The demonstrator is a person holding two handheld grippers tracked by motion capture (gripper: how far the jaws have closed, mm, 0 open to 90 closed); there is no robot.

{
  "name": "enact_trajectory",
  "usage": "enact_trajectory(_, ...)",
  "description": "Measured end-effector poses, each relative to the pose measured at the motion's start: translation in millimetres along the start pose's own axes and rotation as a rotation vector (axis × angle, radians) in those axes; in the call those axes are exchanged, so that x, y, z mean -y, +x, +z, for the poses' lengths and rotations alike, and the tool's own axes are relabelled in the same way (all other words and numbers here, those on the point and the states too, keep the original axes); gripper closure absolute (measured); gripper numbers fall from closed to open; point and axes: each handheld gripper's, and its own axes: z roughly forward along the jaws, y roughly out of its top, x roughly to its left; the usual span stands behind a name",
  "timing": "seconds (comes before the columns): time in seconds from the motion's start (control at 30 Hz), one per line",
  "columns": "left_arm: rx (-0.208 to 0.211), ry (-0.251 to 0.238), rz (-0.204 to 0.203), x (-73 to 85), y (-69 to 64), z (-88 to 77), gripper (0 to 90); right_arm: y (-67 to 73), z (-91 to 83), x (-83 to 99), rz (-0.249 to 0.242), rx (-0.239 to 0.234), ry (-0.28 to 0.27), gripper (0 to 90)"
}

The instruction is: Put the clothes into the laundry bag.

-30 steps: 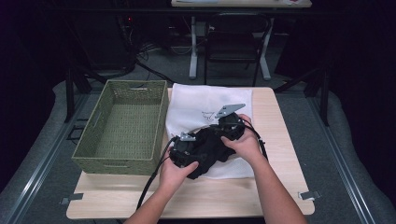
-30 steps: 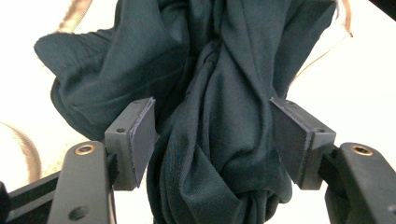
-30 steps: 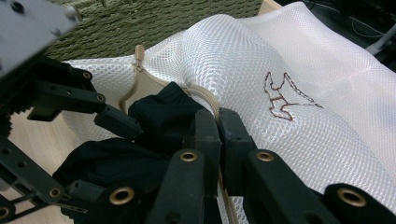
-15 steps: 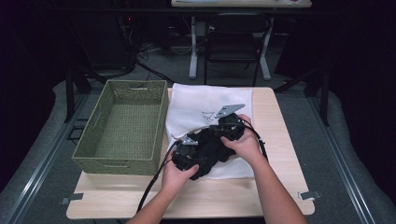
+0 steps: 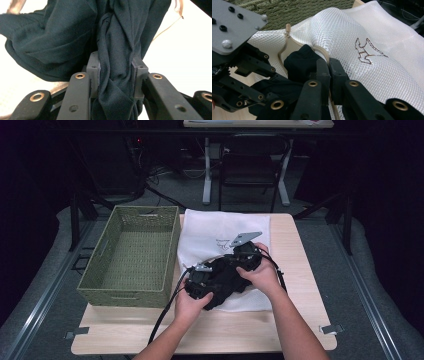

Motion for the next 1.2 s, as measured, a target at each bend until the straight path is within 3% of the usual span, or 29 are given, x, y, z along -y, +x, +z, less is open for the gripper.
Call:
enact_trajectory(0.17, -0.012, 0.005, 0.016, -7.2, 1.1, 1.1, 68.0, 0.1, 0.1, 0.0, 0.001, 0.000, 0.001, 87.6)
enact_trajectory(0.8, -0.027, -0.036, -0.040, -24.2, 8.8, 12.8, 67.4, 0.6, 0.0, -0.2, -0.001, 0.002, 0.000, 87.6)
enact_trajectory(0.93, -0.032, -0.036, -0.017, -22.9, 7.2, 10.6, 61.8, -0.7, -0.2, 0.2, 0.002, 0.002, -0.001, 87.6)
enact_trajectory(1.2, -0.003, -0.045, -0.034, -19.7, 6.5, 2.9, 51.4, -0.7, 0.4, 0.4, 0.005, 0.003, 0.001, 87.6)
